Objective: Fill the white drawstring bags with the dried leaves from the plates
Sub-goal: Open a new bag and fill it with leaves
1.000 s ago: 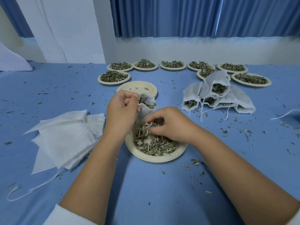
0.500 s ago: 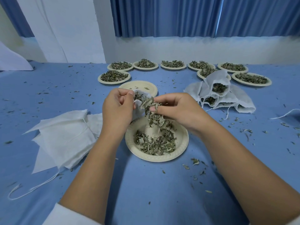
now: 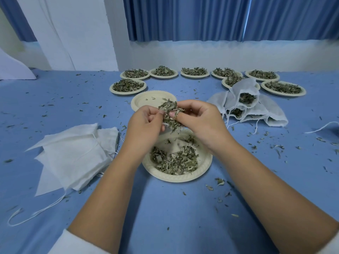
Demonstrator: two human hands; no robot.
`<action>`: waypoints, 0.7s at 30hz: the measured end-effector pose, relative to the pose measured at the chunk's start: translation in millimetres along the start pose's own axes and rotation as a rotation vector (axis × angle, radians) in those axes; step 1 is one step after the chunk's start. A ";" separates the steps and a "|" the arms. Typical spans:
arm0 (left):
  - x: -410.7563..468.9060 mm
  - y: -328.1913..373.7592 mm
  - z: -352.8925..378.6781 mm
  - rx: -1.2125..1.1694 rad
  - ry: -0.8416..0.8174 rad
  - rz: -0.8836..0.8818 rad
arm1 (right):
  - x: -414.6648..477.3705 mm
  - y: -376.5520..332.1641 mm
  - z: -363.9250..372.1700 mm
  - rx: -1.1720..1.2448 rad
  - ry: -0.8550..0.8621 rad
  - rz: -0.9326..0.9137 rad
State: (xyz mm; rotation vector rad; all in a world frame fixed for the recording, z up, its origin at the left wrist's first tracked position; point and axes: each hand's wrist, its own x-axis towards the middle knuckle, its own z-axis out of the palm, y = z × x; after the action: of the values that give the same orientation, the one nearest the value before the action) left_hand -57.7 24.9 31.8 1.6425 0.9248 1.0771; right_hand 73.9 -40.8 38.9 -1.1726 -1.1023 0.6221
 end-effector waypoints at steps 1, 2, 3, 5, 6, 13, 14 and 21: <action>0.7 0.2 -0.8 -0.018 0.009 -0.009 | -0.7 0.6 0.4 -0.040 -0.004 0.004; 1.3 0.7 -1.7 -0.031 0.021 -0.018 | -1.1 1.2 0.4 -0.082 -0.002 0.010; 1.6 1.2 -2.4 -0.041 0.034 -0.028 | -1.1 1.8 0.2 -0.121 0.004 0.014; 1.8 1.8 -2.6 -0.059 0.049 -0.040 | -0.9 3.3 0.4 -0.198 0.012 0.026; 1.5 1.9 -2.3 -0.060 0.047 -0.039 | -0.8 4.3 0.8 -0.236 0.010 0.041; -1.8 -1.7 4.5 0.035 -0.040 0.018 | -1.5 10.9 -1.7 -0.535 -0.082 0.055; -2.1 -2.6 5.7 0.059 -0.057 0.026 | -1.6 11.3 -1.8 -0.596 -0.100 0.054; -0.2 -6.8 5.4 0.155 -0.030 0.060 | -0.2 2.1 -2.2 -0.483 -0.201 0.205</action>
State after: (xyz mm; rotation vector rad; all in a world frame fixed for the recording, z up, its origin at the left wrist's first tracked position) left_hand -53.4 25.0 24.3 1.8192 0.9647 1.0399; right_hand 76.1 -41.2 36.8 -1.6818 -1.3595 0.6611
